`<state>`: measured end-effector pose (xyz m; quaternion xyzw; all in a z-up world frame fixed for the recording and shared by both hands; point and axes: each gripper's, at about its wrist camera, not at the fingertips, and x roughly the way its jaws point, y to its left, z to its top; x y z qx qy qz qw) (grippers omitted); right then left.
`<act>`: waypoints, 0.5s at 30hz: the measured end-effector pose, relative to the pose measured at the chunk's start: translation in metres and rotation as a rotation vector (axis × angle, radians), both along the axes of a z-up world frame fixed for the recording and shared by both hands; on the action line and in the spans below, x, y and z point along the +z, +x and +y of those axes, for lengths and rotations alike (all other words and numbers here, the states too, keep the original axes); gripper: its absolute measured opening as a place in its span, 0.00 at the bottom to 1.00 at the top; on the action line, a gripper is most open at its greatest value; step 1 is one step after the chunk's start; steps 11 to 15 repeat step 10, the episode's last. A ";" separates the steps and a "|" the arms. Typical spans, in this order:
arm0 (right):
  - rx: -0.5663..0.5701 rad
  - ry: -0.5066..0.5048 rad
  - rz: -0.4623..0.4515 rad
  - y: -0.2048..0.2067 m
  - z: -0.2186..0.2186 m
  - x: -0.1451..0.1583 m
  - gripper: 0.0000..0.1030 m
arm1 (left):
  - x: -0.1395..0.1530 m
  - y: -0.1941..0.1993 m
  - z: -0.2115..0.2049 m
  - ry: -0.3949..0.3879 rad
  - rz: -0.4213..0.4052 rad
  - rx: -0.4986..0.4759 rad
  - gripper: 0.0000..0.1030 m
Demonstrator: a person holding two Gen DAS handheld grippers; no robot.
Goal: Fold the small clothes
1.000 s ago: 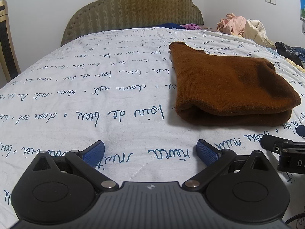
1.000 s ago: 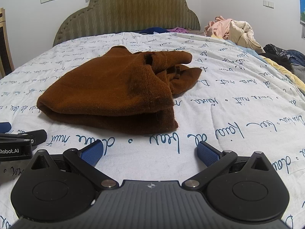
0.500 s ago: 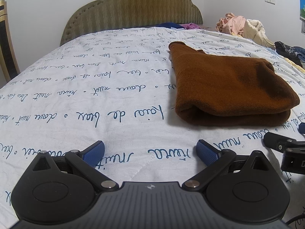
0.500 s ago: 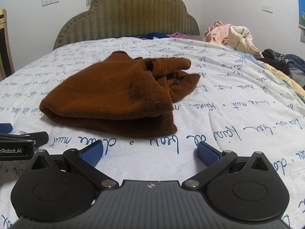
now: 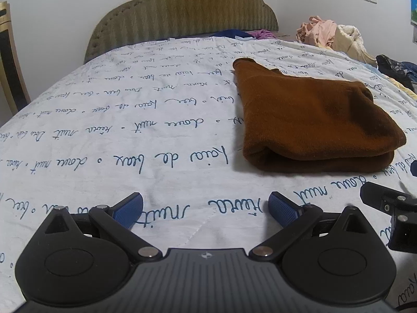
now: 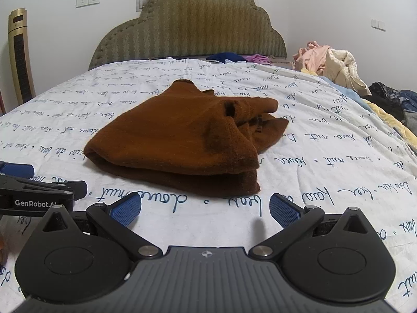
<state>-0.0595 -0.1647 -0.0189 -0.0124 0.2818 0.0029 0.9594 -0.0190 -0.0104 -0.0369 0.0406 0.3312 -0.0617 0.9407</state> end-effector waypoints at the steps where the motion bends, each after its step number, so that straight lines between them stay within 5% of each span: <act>1: 0.001 -0.001 -0.001 0.000 0.001 0.000 1.00 | 0.000 0.000 0.000 0.002 -0.001 0.001 1.00; 15: 0.010 0.020 0.006 -0.001 0.001 0.000 1.00 | 0.003 -0.002 0.004 0.017 -0.011 0.014 1.00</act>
